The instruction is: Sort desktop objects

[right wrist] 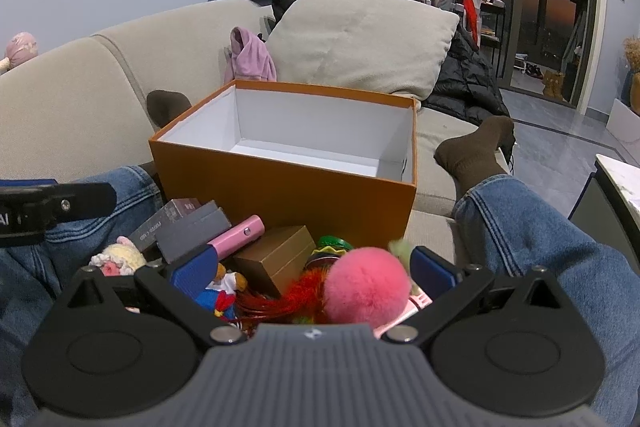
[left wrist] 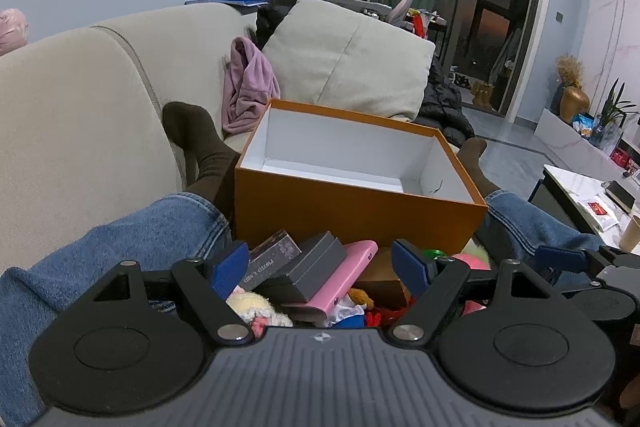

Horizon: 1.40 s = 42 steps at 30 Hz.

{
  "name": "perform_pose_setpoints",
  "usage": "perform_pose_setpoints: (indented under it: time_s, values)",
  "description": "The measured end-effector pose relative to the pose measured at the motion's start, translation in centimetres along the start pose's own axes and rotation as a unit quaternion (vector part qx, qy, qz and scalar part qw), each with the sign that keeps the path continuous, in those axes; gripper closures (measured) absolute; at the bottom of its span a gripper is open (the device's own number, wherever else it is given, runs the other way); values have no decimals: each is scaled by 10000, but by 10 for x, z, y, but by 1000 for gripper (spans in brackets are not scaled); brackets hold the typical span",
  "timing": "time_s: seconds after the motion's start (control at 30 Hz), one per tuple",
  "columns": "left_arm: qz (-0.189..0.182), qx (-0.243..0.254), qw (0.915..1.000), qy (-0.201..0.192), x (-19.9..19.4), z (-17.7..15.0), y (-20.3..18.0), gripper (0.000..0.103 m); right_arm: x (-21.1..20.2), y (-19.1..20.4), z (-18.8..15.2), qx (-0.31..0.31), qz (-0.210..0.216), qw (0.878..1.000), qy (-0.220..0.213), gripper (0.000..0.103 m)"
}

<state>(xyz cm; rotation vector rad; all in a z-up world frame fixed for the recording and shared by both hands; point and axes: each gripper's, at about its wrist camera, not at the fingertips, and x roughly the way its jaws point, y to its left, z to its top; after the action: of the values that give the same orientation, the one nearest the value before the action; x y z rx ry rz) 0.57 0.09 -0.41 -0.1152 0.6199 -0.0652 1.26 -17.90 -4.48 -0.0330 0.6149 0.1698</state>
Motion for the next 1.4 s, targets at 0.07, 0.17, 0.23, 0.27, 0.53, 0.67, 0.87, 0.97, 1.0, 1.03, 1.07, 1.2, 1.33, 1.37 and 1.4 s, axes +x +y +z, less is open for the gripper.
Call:
perform_pose_setpoints:
  time_s: [0.07, 0.17, 0.23, 0.27, 0.53, 0.67, 0.87, 0.97, 1.0, 1.03, 1.07, 1.2, 1.33, 1.37, 1.4]
  values:
    - [-11, -4, 10000, 23, 1, 0, 1, 10, 1, 0, 0, 8, -11, 10000, 6, 1]
    - [-40, 0, 10000, 63, 2, 0, 2, 10, 3, 0, -1, 29, -18, 10000, 52, 1]
    - [-39, -1, 10000, 78, 3, -1, 3, 10, 4, 0, -1, 34, -15, 10000, 78, 1]
    - [-38, -1, 10000, 83, 3, -1, 3, 10, 5, 0, -1, 37, -14, 10000, 88, 1]
    - [-71, 7, 9999, 133, 6, -2, 4, 10, 5, 0, -3, 45, -19, 9999, 115, 1]
    - [-76, 13, 9999, 139, 6, -3, 3, 10, 6, 0, -3, 51, -29, 9999, 142, 1]
    - [-85, 24, 9999, 147, 6, -4, 3, 10, 7, 0, -4, 51, -31, 9999, 154, 1]
    - [-84, 22, 9999, 148, 6, -4, 3, 10, 7, 0, -4, 41, -34, 9998, 170, 1]
    - [-86, 19, 9999, 149, 6, -4, 3, 10, 7, 0, -4, 36, -33, 9998, 180, 1]
    - [-87, 11, 9998, 155, 6, -5, 3, 10, 7, 0, -4, 35, -23, 9998, 191, 1]
    - [-91, 2, 9998, 165, 7, -5, 4, 10, 8, 0, -4, 41, 8, 9998, 210, 1]
    - [-141, -74, 9995, 260, 11, -5, 8, 10, 12, -1, -4, 136, 188, 9991, 350, 1]
    - [-140, -47, 9993, 358, 16, -4, 13, 13, 19, -4, -2, 169, 306, 9981, 502, 4]
    - [-85, -16, 9993, 365, 16, -4, 14, 16, 20, -4, -2, 179, 323, 9979, 529, 8]
    - [-39, -9, 9993, 380, 18, -3, 17, 17, 23, -5, 0, 180, 370, 9975, 579, 14]
